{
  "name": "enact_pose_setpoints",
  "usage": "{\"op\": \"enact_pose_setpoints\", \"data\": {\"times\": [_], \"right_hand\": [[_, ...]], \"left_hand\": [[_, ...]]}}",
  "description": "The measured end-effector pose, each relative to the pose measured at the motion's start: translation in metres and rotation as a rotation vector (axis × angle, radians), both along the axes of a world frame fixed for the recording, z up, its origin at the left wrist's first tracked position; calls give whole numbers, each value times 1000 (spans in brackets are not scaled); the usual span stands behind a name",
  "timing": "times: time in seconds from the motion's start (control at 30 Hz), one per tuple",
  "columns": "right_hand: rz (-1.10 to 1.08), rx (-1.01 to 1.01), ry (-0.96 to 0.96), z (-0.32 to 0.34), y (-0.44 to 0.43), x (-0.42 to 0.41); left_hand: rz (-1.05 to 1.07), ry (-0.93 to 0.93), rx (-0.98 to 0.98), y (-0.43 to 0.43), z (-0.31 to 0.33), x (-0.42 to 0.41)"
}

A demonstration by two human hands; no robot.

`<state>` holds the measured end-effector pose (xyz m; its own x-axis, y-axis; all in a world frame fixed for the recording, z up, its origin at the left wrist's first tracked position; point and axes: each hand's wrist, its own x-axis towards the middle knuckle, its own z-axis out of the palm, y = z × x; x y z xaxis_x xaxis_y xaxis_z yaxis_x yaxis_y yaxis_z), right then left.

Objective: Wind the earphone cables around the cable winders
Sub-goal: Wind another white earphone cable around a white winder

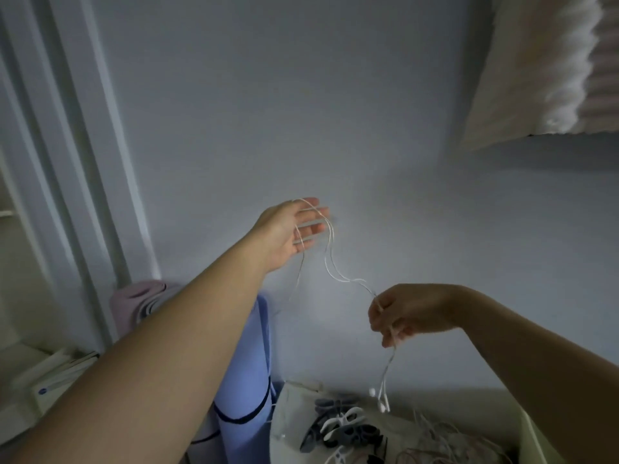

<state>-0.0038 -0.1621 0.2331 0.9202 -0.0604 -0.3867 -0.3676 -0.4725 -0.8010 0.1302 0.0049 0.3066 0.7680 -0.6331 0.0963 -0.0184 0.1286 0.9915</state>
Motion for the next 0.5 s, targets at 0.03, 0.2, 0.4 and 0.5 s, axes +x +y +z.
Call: {"op": "enact_pose_setpoints", "data": {"times": [0.03, 0.2, 0.4, 0.5], "right_hand": [[-16, 13, -53, 4, 1, 0], [-181, 176, -313, 33, 5, 3], [-274, 143, -474, 54, 9, -2], [-319, 283, -486, 53, 14, -2]], "left_hand": [[-3, -27, 2, -4, 7, -4], [135, -306, 128, -28, 41, -17], [130, -277, 409, -27, 10, -4], [15, -149, 430, -17, -32, -5]]}}
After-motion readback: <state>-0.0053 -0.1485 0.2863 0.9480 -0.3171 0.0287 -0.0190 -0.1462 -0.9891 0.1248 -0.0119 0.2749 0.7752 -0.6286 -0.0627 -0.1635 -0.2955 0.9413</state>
